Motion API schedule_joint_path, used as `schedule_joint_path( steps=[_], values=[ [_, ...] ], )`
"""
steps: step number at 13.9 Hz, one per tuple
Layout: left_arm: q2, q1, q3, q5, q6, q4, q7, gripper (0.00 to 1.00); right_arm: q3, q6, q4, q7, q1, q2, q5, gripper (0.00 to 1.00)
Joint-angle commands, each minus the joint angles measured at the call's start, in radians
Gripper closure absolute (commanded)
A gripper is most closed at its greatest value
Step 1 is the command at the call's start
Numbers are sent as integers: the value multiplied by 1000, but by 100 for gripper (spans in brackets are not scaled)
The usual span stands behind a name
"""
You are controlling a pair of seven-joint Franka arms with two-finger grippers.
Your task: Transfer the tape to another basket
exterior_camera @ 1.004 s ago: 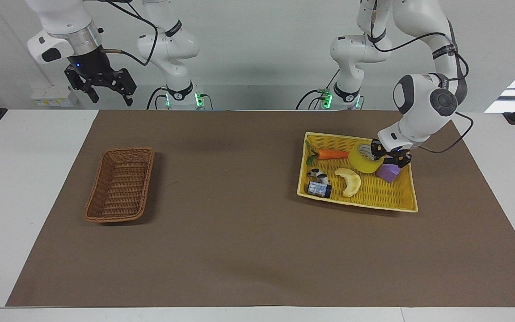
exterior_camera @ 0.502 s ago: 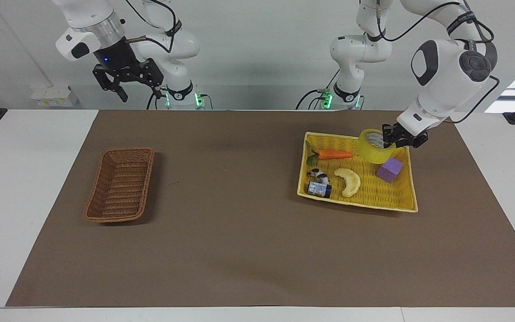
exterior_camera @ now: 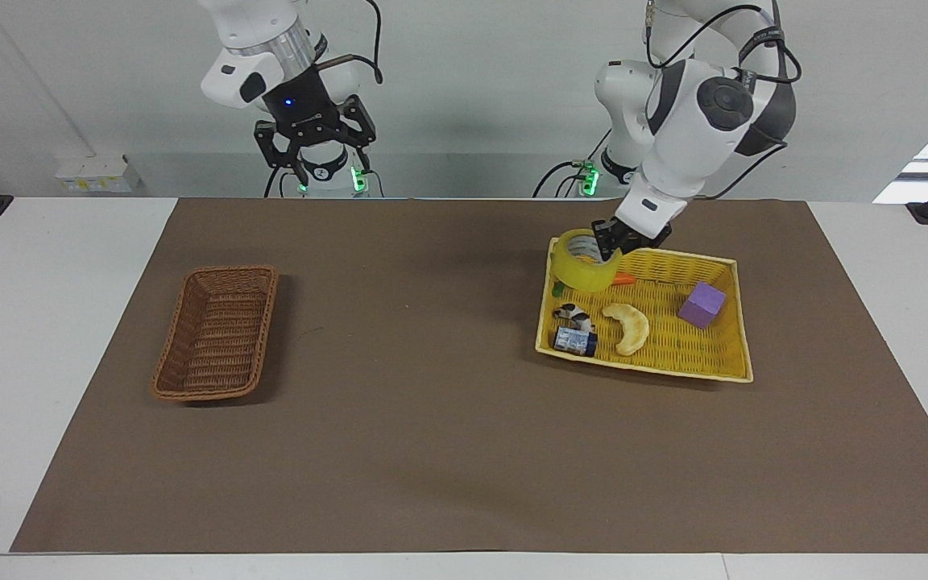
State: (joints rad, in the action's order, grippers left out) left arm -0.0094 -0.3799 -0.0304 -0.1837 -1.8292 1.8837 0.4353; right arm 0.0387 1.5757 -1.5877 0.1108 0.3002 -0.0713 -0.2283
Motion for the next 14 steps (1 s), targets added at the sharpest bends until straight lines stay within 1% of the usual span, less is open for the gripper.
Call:
schedule_joint_path(
  steps=[1,2,4,5,6,7,9,13,14],
  values=[
    [-12,-71,20,-65,-57,6,39,100,3,33,-72,-6,0,-11,-86,0],
    [-12,-98,20,-89,-82,12,46,100,3,33,-99,-5,0,-19,-121,0],
    [-12,-117,20,-167,-129,22,46,100,3,36,-141,-3,0,-24,-202,0],
    [-11,-126,20,-221,-148,20,49,100,1,50,-153,-2,10,-22,-224,0],
    [-11,-129,17,-270,-171,20,69,100,0,88,-176,-2,31,-24,-229,0],
    [-9,-142,8,-299,-186,17,106,100,-2,110,-196,1,37,-30,-229,0],
    [-7,-158,-26,-306,-225,12,179,100,-14,118,-222,4,39,-36,-230,0],
    [-11,-163,-98,-324,-235,6,210,100,-26,142,-242,4,37,-41,-232,0],
    [-12,-163,-111,-348,-246,6,215,100,-26,145,-250,-6,37,-44,-232,0]
  ],
)
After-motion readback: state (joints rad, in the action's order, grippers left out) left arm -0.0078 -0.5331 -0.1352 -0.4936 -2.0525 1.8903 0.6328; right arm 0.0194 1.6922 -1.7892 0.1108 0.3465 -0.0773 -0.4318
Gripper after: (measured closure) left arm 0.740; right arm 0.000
